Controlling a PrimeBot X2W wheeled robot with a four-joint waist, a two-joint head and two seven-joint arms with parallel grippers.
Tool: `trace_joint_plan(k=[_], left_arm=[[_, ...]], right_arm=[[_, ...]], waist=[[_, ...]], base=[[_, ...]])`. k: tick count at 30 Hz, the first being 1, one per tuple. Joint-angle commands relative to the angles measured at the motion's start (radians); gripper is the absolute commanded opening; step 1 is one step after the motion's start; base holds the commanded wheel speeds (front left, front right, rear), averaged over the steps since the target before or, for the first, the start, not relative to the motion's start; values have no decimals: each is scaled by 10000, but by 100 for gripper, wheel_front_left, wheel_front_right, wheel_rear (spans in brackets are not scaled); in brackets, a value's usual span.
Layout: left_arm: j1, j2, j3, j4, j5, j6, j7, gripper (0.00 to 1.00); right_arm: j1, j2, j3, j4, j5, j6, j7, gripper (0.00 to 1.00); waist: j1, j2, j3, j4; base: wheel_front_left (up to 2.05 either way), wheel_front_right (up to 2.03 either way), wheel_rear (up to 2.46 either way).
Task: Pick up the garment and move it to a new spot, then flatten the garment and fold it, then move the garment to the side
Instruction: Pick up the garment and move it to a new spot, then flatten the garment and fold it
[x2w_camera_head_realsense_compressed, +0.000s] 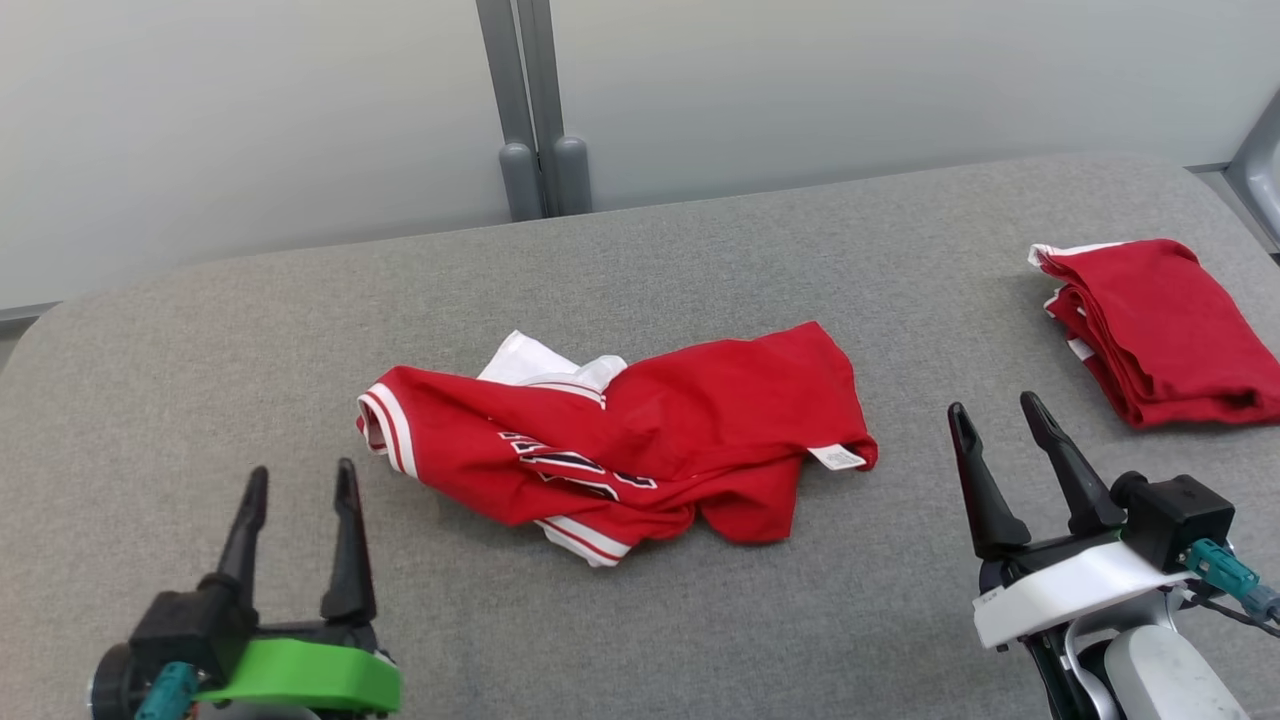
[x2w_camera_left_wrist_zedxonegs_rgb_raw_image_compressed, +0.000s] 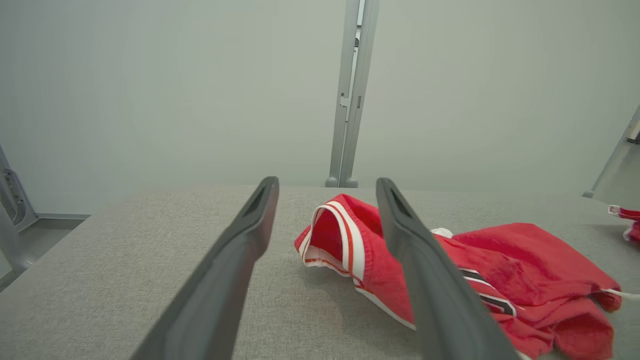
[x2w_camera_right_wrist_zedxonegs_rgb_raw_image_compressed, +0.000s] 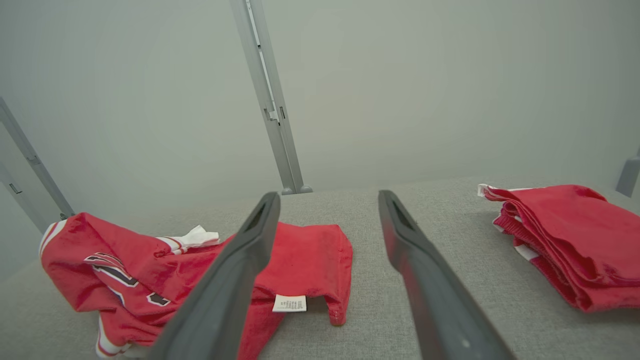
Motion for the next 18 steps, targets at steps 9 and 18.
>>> trace_joint_plan(k=[9, 18], left_arm=[[365, -902, 493, -106, 842, -545, -47, 100], [382, -1363, 910, -27, 1312, -1050, -41, 100]], right_arm=[[130, -129, -12, 123, -54, 1, -26, 100], [131, -236, 33, 305, -59, 1, -26, 100]], waist=[[0, -1, -20, 20], [0, -1, -8, 69]], base=[[0, 0, 0], [0, 0, 0]])
